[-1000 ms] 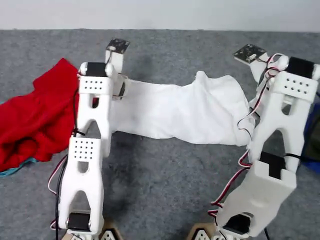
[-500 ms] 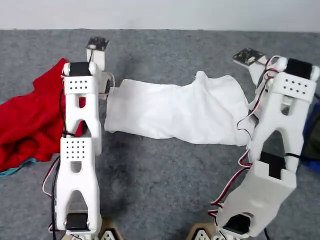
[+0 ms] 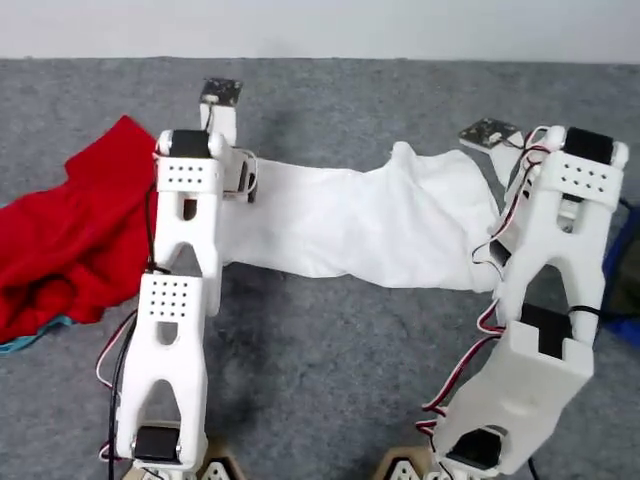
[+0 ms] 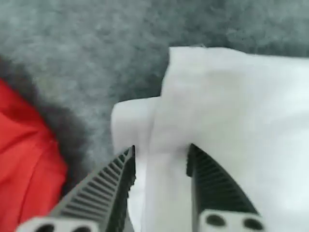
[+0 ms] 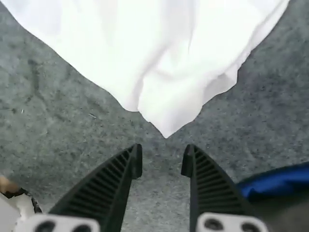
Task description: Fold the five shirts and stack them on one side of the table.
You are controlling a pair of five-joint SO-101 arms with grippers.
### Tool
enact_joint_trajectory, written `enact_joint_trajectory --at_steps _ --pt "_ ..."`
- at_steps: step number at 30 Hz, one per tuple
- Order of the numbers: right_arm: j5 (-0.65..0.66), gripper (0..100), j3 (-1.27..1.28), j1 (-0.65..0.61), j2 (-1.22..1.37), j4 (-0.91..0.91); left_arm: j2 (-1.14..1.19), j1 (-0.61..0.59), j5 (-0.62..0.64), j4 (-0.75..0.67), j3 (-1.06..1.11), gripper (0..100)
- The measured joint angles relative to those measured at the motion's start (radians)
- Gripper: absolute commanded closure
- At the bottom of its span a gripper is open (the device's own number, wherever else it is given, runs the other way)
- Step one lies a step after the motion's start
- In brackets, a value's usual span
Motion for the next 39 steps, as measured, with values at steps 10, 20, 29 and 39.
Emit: enact_joint_trajectory --at_steps 10,20,29,39 --pt "0.0 84.7 0.0 0.0 0.0 0.0 0.051 0.018 -0.038 -0.009 -0.008 93" --pt "0.0 84.7 0.0 0.0 0.0 0.0 0.034 0.029 -0.147 0.011 -0.003 99" --pt "0.0 84.7 0.0 0.0 0.0 0.0 -0.043 0.026 -0.169 0.035 0.0 99" --pt "0.0 84.7 0.0 0.0 0.0 0.0 -0.126 0.017 -0.169 0.037 0.014 99"
